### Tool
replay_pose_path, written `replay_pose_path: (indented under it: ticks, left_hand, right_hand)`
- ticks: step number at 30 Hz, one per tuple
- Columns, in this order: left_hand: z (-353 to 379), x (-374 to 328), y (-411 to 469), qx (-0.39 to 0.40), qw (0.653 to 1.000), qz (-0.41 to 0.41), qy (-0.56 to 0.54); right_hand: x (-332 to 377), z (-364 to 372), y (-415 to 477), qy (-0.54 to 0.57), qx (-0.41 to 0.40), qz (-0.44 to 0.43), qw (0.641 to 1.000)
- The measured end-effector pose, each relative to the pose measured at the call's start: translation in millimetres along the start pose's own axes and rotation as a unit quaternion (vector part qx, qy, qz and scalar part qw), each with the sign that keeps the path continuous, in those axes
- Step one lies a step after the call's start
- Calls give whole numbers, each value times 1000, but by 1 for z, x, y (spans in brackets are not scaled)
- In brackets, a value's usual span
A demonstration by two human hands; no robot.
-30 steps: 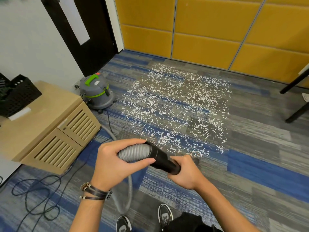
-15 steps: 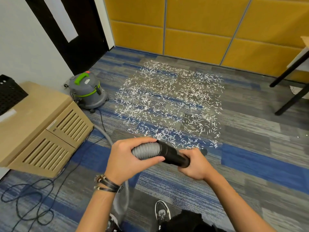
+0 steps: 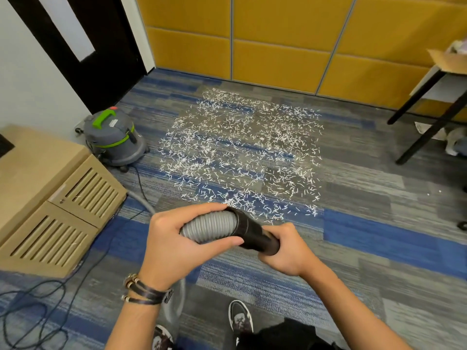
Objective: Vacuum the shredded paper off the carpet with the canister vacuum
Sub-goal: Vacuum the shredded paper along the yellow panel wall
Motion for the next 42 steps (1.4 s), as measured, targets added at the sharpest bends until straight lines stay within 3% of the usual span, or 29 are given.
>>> replay_pose_path:
  ticks: [5, 8, 13, 17, 27, 35, 42]
  left_hand:
    - [32, -10, 15, 25, 1000, 14, 0]
    - [52, 12, 19, 46, 998, -37, 14]
    - [102, 47, 36, 106, 981, -73, 143]
    - [124, 74, 38, 115, 976, -125, 136]
    - [113, 69, 43, 142, 975, -123, 117]
    - [84, 48, 44, 121, 981, -95, 121]
    - [66, 26, 39, 102, 992, -54, 56]
  right_hand:
    - [-22, -35, -7, -25, -27, 8, 999]
    - [-49, -39, -2, -51, -20, 17, 998]
    - [-111, -40, 10, -70, -16, 86, 994]
    - [-131, -30, 11, -45, 1, 114, 992]
    - [-127, -4, -2, 11, -40, 119, 992]
    - [-96, 2, 4, 28, -43, 117, 992]
    - [-69, -10, -1, 32, -63, 89, 994]
Point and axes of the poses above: each hand's wrist, its own y-axis towards the middle knuckle, its own z-axis out of the palm, x = y × z, the point moved 6 cm from there along y, towards the middle knuckle, and after that the axes turned 12 degrees about -y, right-handed, at the moved point
